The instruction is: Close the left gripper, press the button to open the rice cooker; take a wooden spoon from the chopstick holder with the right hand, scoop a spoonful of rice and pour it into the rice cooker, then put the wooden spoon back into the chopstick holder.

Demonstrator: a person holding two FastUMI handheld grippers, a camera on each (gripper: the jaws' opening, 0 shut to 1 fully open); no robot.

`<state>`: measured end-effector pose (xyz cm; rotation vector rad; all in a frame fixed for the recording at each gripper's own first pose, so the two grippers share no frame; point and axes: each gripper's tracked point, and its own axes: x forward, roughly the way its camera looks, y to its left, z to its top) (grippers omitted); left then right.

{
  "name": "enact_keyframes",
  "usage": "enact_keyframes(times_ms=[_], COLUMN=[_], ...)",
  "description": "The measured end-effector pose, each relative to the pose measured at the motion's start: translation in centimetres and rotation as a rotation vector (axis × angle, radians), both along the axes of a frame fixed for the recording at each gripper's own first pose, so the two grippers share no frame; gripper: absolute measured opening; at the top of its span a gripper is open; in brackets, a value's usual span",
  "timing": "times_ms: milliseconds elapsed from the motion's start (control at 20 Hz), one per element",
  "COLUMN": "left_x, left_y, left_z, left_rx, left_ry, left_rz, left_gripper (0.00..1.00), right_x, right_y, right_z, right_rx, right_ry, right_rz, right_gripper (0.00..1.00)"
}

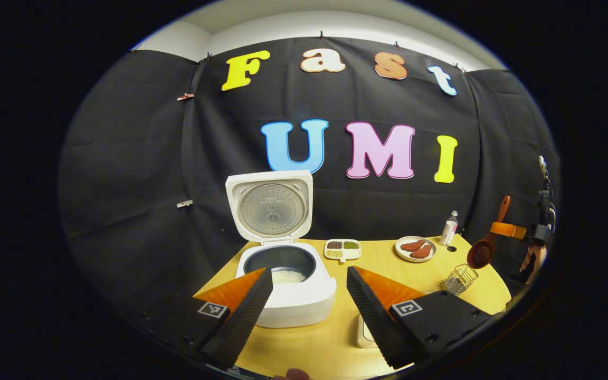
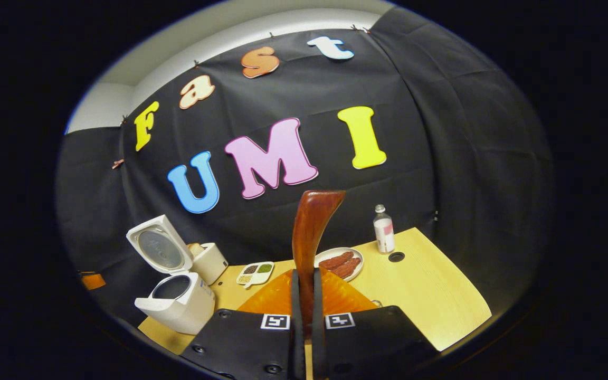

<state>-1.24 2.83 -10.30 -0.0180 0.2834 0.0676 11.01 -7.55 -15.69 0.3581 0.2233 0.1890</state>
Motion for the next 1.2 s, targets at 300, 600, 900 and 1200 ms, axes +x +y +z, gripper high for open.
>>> enact_keyframes(times_ms=[300,600,900,1200], left_x=[1.1,0.6,0.0,-0.6], left_y=[3.4,7.4,8.4,9.8], left_z=[0.0,-0.4,-0.8,-1.1], left_rx=[-0.045,-0.052,-0.074,-0.07], left_ry=[-0.025,-0.022,-0.017,-0.018], left_rz=[-0.097,-0.114,-0.147,-0.145], left_gripper=[0.97,0.98,0.97,0.97], right_x=[-4.6,-6.1,-5.7,-5.0], right_y=[8.9,15.4,17.5,17.3], right_z=[0.2,-7.0,-13.0,-17.8], right_rx=[-0.135,-0.366,-0.5,-0.55], right_ry=[0.005,0.117,0.211,0.32], right_rz=[0.011,0.042,0.01,-0.051], right_gripper=[0.1,0.1,0.1,0.1])
